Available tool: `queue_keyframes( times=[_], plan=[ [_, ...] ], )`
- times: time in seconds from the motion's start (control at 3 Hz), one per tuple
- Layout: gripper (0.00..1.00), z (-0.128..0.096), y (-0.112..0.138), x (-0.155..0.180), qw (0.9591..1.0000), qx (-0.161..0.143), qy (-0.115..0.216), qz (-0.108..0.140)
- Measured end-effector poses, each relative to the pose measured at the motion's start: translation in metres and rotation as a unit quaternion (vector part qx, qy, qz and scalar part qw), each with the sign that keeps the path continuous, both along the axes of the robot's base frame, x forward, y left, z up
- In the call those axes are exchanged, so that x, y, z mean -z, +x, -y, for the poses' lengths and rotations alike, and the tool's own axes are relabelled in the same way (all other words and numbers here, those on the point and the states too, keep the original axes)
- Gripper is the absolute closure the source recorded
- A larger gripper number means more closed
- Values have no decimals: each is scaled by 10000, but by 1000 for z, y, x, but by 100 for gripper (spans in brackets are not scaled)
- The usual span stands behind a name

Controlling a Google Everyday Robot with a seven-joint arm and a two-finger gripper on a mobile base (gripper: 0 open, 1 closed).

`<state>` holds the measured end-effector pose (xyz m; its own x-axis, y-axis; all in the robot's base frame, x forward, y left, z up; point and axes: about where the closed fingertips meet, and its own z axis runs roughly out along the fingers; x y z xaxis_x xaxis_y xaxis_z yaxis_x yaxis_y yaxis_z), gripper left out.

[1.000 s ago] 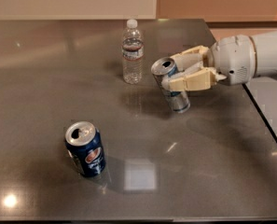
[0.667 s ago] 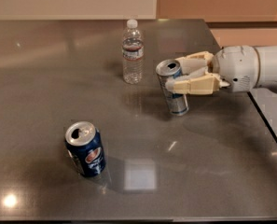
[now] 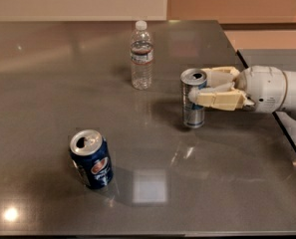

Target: Place redbull can upright

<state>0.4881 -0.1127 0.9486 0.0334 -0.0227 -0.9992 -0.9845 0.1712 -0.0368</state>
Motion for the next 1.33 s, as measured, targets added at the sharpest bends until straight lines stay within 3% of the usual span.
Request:
queue_keyframes(
  times=[0.33,0.67,1.33],
  plan=[
    [100,6,1,4,9995,-22,323,13],
    [84,8,3,9,9989,7,476,12],
    [38,12,5,22,9985,54,541,-55]
  ],
)
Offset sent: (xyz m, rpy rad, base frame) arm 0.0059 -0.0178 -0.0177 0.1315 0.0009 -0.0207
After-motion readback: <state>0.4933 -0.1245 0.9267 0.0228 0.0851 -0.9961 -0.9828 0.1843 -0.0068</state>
